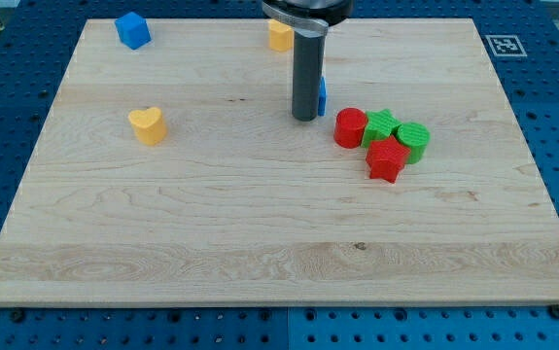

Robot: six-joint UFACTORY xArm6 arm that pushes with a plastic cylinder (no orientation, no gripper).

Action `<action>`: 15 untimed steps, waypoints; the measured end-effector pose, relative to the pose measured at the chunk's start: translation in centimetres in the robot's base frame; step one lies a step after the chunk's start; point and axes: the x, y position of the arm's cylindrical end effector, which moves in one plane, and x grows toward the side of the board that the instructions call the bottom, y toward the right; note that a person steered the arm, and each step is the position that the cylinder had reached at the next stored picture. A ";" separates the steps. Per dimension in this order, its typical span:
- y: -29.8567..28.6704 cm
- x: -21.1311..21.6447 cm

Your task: Move the blue triangle to the parallel right of the yellow hexagon

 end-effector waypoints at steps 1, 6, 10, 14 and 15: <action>0.8 -0.8; 0.8 -3.9; 2.8 -5.9; 5.3 -9.2; 7.9 -10.2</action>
